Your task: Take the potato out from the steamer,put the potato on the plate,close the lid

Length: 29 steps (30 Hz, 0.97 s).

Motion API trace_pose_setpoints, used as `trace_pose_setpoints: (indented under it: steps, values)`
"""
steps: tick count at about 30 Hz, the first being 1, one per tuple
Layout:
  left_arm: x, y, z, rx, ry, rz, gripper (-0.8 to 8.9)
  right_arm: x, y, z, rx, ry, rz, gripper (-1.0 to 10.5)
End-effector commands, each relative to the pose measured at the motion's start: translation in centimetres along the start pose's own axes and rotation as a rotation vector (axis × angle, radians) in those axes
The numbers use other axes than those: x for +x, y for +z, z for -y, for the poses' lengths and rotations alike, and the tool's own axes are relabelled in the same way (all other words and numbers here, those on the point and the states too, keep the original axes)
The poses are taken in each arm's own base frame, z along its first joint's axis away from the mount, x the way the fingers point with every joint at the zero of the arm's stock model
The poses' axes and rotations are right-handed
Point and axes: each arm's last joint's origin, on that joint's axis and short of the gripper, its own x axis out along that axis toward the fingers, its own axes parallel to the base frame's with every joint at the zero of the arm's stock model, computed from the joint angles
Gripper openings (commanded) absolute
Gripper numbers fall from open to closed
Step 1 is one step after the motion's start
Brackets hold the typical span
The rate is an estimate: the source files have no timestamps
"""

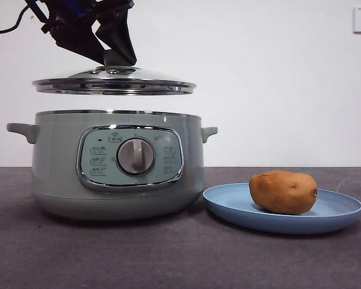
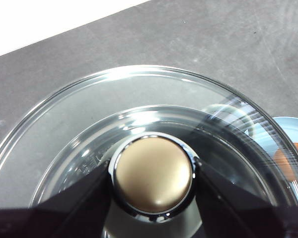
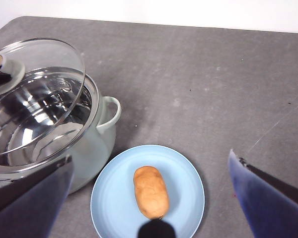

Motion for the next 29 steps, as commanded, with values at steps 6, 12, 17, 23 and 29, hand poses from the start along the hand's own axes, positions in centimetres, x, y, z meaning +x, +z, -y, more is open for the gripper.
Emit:
trace_pose_setpoints:
  steps: [6, 12, 17, 23, 29]
  values:
    - [0.4, 0.3, -0.1, -0.006, -0.001, 0.033, -0.09, 0.1, -0.1, 0.0, 0.004, 0.001, -0.001, 5.3]
    - [1.2, -0.1, -0.1, -0.008, -0.002, 0.003, -0.09, 0.1, -0.1, 0.0, 0.004, 0.001, -0.001, 5.3]
    - [1.9, -0.5, -0.1, -0.01, -0.005, -0.031, -0.09, 0.0, -0.1, 0.0, 0.003, 0.002, 0.0, 5.3]
    - [2.4, -1.1, -0.1, -0.012, -0.009, -0.075, -0.09, 0.0, -0.1, 0.0, 0.004, 0.002, 0.0, 5.3]
    - [4.1, -2.4, 0.0, -0.019, -0.032, -0.166, -0.09, 0.0, -0.1, 0.0, 0.004, 0.002, 0.0, 5.3]
